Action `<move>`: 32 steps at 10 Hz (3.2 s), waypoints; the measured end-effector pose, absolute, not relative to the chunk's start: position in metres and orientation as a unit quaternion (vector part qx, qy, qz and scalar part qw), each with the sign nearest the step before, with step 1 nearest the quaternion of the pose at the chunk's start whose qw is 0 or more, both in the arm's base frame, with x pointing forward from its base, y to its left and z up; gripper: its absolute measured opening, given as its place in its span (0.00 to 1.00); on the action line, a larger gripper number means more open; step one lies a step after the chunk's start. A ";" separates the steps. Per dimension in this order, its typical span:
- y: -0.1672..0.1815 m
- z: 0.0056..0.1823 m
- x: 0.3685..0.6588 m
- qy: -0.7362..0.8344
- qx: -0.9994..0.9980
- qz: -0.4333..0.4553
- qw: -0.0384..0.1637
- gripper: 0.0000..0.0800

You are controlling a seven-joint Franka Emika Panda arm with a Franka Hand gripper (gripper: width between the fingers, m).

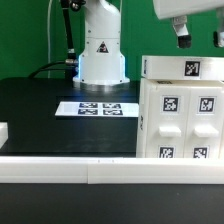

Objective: Assemble cabinet

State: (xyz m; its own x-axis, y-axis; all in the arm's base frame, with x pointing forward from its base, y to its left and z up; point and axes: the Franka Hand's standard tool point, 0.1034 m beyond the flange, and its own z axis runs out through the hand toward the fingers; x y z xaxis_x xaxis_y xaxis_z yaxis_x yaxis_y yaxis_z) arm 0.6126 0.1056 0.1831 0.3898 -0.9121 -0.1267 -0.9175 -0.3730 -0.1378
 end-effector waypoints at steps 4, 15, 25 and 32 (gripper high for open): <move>0.104 0.186 0.615 0.380 -0.920 0.000 0.094 1.00; 0.108 0.188 0.616 -0.011 -0.997 -0.039 0.070 1.00; 0.090 0.177 0.615 -0.399 -0.915 -0.042 0.032 1.00; 0.085 0.165 0.611 -0.590 -0.806 -0.034 0.017 1.00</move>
Offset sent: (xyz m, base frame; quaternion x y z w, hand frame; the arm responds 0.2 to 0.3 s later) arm 0.0105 0.0032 0.0057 0.0073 -0.0463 -0.1998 0.9787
